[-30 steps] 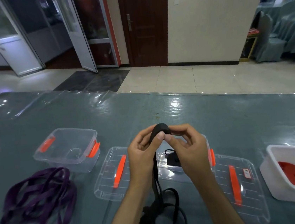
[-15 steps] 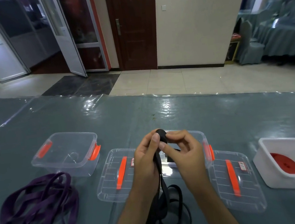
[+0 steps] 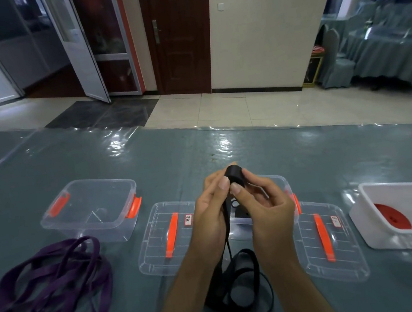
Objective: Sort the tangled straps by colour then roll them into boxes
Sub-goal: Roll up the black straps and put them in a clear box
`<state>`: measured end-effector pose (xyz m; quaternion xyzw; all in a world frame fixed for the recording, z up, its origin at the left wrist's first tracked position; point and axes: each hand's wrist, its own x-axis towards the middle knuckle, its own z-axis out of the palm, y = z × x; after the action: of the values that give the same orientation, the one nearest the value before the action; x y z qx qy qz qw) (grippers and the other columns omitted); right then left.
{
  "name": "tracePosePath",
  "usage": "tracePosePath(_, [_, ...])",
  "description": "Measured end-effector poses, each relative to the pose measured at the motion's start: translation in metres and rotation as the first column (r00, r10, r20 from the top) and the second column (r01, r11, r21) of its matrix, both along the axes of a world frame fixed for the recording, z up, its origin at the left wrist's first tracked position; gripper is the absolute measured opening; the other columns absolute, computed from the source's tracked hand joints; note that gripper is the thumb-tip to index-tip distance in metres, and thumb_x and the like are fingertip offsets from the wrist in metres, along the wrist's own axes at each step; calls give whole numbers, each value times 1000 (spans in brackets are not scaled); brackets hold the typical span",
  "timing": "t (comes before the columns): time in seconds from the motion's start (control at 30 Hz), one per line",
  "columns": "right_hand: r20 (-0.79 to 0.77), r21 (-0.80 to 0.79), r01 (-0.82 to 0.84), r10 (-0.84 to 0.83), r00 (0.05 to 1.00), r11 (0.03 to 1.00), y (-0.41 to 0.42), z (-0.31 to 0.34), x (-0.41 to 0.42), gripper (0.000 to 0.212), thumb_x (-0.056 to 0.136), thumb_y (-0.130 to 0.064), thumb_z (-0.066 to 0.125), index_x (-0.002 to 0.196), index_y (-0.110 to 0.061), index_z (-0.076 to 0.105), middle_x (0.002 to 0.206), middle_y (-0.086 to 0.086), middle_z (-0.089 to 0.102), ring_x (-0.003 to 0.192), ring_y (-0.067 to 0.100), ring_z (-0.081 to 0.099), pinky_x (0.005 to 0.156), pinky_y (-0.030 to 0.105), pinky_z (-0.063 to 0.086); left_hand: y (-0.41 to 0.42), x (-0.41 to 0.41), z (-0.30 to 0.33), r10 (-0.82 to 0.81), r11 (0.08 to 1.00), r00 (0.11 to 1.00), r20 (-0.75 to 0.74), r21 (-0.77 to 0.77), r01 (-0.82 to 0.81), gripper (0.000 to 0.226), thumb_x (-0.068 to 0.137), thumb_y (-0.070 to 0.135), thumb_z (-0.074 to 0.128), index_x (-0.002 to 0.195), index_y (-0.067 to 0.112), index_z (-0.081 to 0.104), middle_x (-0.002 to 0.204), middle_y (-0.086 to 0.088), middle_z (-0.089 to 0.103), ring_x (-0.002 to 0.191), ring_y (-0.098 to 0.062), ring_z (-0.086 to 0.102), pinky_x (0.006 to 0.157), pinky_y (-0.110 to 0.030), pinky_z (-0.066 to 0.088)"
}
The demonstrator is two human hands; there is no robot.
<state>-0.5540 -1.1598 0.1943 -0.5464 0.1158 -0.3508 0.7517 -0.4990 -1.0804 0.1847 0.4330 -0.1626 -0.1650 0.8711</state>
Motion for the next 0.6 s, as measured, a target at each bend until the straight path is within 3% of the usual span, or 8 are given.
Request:
tracePosePath(0.1, [-17,35,-6,7,1000,999,1,-1,1,26,85,-2,78,110,-8,73,110,8,79,106,26,75,91,35,62,2,2,-1,3,999,1000,17,32,-4,37,99,31,64,131,13,70,139,-18,56,129,-23,62,103,-28,50])
tracePosePath(0.27, [-49,85,-84,89,995,993,-2,-4,7,30,87,-24,72,99,3,63,109,22,72,106,34,74,81,34,63,-1,2,4,193,979,981,-9,72,-191,48,81,26,80,127,18,72,114,-11,73,108,-22,72,91,-27,56])
tracePosePath(0.47, [-26,-8,-26,26,999,1000,-15,3,11,17,91,-5,70,103,7,66,98,14,78,94,29,77,79,34,64,-9,4,0,301,938,946,122,139,-317,26,88,18,77,109,5,66,103,-10,77,100,-23,75,83,-25,58])
tracePosePath(0.6, [-12,-4,61,-61,998,998,-17,2,23,22,90,-3,73,109,-5,63,106,17,74,97,29,76,79,36,64,-16,12,-5,284,938,948,147,164,-306,18,90,15,73,107,7,71,106,-7,78,104,-19,74,85,-24,57])
